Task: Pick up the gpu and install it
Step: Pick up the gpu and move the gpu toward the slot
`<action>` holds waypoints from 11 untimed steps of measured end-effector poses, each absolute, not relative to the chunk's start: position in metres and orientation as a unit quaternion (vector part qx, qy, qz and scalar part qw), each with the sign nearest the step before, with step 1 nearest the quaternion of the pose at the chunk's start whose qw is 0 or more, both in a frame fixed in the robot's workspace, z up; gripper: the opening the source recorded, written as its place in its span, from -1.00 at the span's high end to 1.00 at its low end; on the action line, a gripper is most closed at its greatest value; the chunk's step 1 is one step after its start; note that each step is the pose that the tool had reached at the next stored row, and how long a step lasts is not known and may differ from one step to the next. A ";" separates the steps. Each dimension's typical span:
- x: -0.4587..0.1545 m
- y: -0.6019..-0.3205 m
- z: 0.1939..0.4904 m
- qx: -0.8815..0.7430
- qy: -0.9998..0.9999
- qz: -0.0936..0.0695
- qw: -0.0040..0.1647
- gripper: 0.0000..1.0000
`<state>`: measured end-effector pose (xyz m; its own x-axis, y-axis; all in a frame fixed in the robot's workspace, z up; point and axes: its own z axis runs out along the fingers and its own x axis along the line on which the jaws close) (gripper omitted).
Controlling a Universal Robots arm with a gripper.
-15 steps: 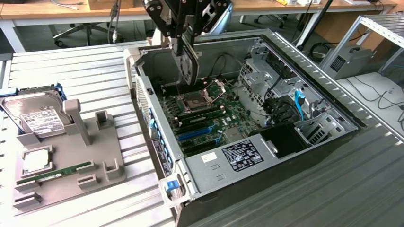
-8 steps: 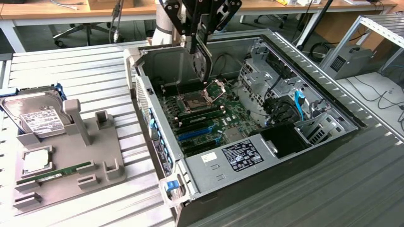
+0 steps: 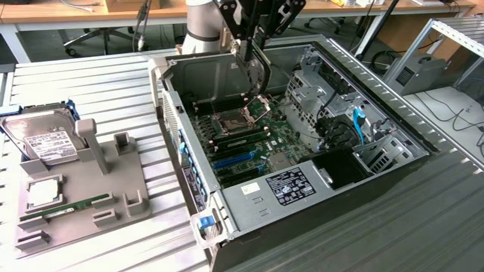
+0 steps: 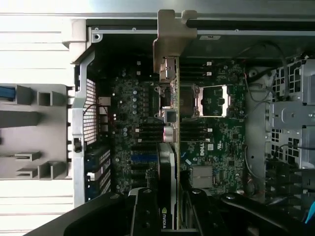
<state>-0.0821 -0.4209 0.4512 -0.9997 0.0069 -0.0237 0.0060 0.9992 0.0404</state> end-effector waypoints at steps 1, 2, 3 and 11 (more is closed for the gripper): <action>-0.079 -0.421 0.451 0.003 1.000 0.020 0.012 0.46; -0.077 -0.420 0.451 0.003 1.000 0.020 0.012 0.46; -0.074 -0.420 0.451 0.003 1.000 0.020 0.012 0.46; -0.054 -0.419 0.451 0.003 1.000 0.020 0.012 0.46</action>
